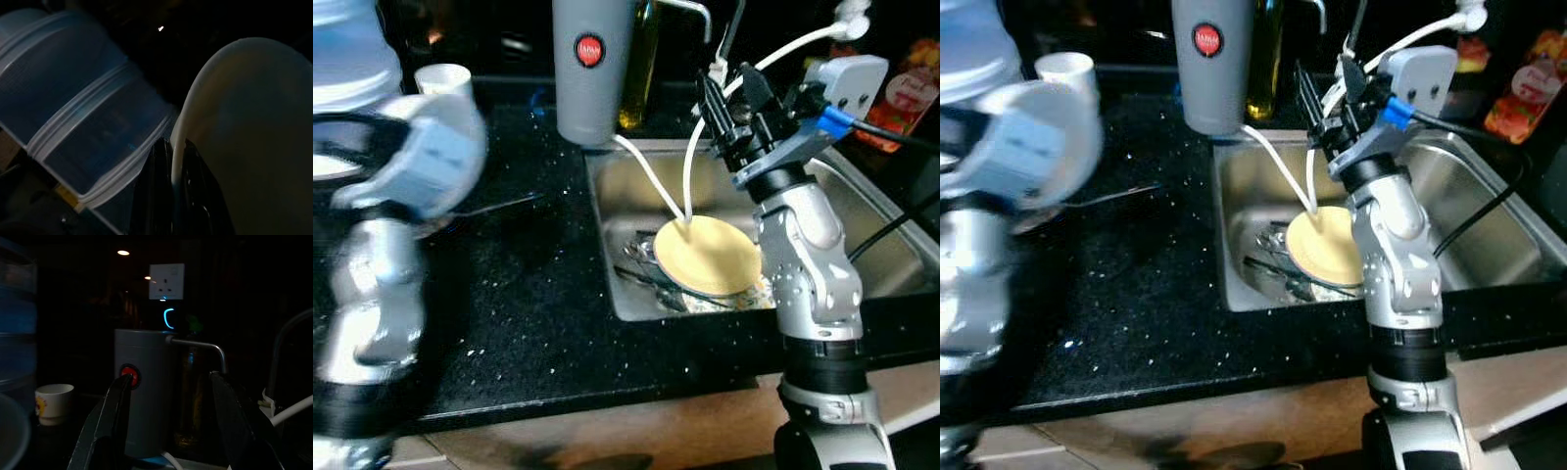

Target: Kitchen organization

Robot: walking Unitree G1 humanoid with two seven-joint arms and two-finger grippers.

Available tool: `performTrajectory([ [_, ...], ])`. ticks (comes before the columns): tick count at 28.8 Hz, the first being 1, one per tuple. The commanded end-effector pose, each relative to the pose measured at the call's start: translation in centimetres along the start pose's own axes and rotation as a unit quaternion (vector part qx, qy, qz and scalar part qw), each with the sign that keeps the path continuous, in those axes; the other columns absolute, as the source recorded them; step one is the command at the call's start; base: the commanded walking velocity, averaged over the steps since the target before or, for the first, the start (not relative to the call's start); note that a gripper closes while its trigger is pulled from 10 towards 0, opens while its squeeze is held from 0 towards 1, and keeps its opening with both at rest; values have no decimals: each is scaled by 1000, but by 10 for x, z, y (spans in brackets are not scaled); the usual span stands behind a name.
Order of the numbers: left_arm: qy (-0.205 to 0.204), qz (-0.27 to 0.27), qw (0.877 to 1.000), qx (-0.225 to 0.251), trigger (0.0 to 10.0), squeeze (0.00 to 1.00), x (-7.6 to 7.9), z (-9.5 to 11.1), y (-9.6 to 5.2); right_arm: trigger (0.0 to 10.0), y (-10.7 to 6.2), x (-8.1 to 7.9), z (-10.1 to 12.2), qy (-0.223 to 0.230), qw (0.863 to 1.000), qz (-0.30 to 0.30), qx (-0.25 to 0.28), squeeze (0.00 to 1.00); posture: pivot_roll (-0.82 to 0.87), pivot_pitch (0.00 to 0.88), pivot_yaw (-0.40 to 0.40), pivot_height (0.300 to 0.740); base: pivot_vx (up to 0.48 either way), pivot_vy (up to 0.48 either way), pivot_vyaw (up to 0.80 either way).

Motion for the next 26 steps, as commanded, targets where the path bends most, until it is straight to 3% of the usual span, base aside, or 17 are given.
performTrajectory([
  [1,-62,-54,997,-14,10000,0,38,8,2,10000,-1,6,4,-9,1000,-9,6,0,160,65,-97,740,0,0,0],
  [2,-100,-70,993,-7,10000,0,51,22,5,10000,-1,7,4,-12,1000,-11,5,0,160,65,-97,740,0,0,0],
  [4,-100,-70,993,-7,10000,0,51,22,5,10000,-1,7,4,-12,1000,-11,5,0,160,65,-97,740,0,0,0],
  [5,-152,-95,984,-8,10000,0,65,36,5,10000,-2,8,5,-14,1000,-13,6,0,160,65,-97,740,0,0,0],
  [6,-231,-133,964,-15,10000,0,84,55,5,10000,-2,9,6,-16,1000,-14,7,0,160,65,-97,740,0,0,0],
  [7,-231,-133,964,-15,10000,0,84,55,5,10000,-2,9,6,-16,1000,-14,7,0,160,65,-97,740,0,0,0],
  [9,-356,-191,915,-18,10000,0,102,88,11,10000,-2,10,7,-19,1000,-14,8,0,139,55,-98,740,0,0,0],
  [10,-385,-205,900,-15,10000,0,104,98,13,10000,-1,10,7,-19,1000,-14,9,0,139,55,-98,740,0,0,0],
  [11,-406,-207,890,-13,10000,0,100,103,18,10000,-1,10,7,-20,1000,-14,9,0,139,55,-98,740,0,0,0],
  [13,-416,-206,886,-12,10000,0,98,105,21,10000,-1,10,7,-20,1000,-14,9,0,139,55,-98,740,0,0,0],
  [14,-416,-206,886,-12,10000,0,98,105,21,10000,-1,10,7,-20,1000,-14,9,0,139,55,-98,740,0,0,0],
  [16,-416,-184,891,-6,10000,0,81,103,33,10000,-1,10,7,-22,1000,-14,9,0,139,55,-98,740,0,0,0],
  [20,-362,-142,921,24,10000,0,31,88,54,10000,-2,11,8,-23,1000,-16,9,0,134,52,-92,740,0,0,0],
  [21,-362,-142,921,24,10000,0,31,88,54,10000,-2,11,8,-23,1000,-16,9,0,134,52,-92,740,0,0,0],
  [22,-339,-145,929,33,10000,0,19,84,57,10000,-3,11,8,-24,1000,-16,9,0,134,52,-92,740,0,0,0],
  [23,-339,-145,929,33,10000,0,19,84,57,10000,-3,11,8,-24,1000,-16,9,0,134,52,-92,740,0,0,0],
  [26,-249,-220,942,53,10000,0,-4,70,50,10000,-3,12,8,-25,999,-18,9,0,135,50,-89,740,0,0,0],
])
Point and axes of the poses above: a point about 5 cm out from each wrist's last joint towards the gripper, its own y axis pointing out of the wrist towards the gripper, its own z axis along the axis of the wrist's last joint, x = y × z, the point moved 6 cm from there along y, pointing out of the wrist towards the gripper, and after that the axes turned 5 degrees about -y, right-handed, at the moved point
